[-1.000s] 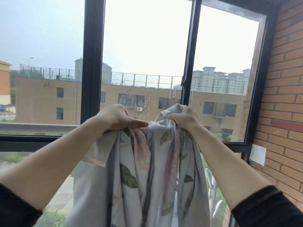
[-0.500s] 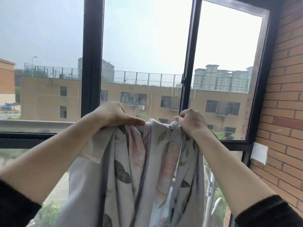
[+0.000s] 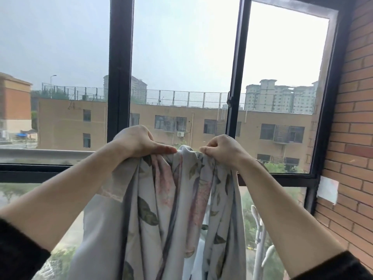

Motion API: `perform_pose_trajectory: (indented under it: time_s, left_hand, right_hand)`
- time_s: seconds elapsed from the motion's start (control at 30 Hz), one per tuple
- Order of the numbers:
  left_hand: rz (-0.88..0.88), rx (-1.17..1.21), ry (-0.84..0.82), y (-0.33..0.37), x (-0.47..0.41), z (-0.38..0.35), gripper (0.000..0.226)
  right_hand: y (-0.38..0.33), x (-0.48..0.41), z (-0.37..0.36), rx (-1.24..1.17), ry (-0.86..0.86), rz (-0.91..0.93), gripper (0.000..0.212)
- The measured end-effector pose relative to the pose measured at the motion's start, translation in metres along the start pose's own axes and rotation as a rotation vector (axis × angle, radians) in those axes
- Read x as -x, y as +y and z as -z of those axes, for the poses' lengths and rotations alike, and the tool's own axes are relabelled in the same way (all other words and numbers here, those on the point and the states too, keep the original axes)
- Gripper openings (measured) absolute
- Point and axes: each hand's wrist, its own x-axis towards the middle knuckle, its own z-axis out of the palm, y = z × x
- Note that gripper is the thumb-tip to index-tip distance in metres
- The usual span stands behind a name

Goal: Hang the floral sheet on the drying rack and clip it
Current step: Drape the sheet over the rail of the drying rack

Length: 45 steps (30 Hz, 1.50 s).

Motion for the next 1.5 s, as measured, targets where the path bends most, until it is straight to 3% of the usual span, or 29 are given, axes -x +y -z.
perform_pose_trajectory:
  time_s: [0.07,0.13,0.23,0.33,0.47,0.8,0.93,1.1,1.17,1.27,1.3,1.37,1.5]
  left_hand:
    - [-0.011,0.01,-0.006,0.005,0.001,-0.001,0.074]
    - [-0.025,0.026,0.029,0.007,0.003,-0.002,0.072]
    - [-0.083,0.081,0.284,0.002,0.012,-0.009,0.061]
    - [-0.127,0.176,0.559,-0.003,0.033,-0.011,0.063]
    - [-0.095,0.242,0.696,-0.017,0.068,-0.011,0.067]
    - [0.342,0.536,0.516,-0.054,0.117,-0.067,0.095]
    - [0.322,0.649,0.287,-0.039,0.113,-0.091,0.077]
    - [0.289,0.6,0.159,-0.011,0.115,-0.103,0.056]
    - [0.301,0.562,0.158,-0.003,0.114,-0.107,0.065]
    - [0.308,0.444,0.114,0.002,0.109,-0.116,0.097]
    - [0.308,0.475,0.079,0.005,0.109,-0.119,0.097]
    - [0.314,0.531,0.049,0.008,0.108,-0.126,0.079]
    - [0.347,0.674,0.073,0.012,0.113,-0.129,0.017]
  right_hand:
    - [0.004,-0.001,-0.003,0.128,-0.004,-0.045,0.044]
    - [0.003,0.003,-0.013,0.238,0.128,-0.034,0.051]
    - [0.003,0.005,-0.024,0.218,0.294,-0.015,0.051]
    - [0.006,0.003,-0.029,0.198,0.36,-0.04,0.048]
    - [0.007,-0.003,-0.033,0.21,0.396,-0.058,0.044]
    - [0.012,-0.009,-0.038,0.201,0.416,-0.035,0.047]
    - [0.016,-0.01,-0.038,0.199,0.431,-0.033,0.047]
    - [0.019,-0.007,-0.033,0.192,0.409,-0.035,0.045]
    - [0.019,-0.006,-0.033,0.18,0.401,-0.042,0.045]
    - [0.018,-0.007,-0.034,0.178,0.402,-0.051,0.044]
    - [0.018,-0.007,-0.034,0.179,0.398,-0.052,0.044]
    - [0.018,-0.007,-0.033,0.174,0.392,-0.048,0.044]
    - [0.022,-0.006,-0.033,0.175,0.401,-0.033,0.045]
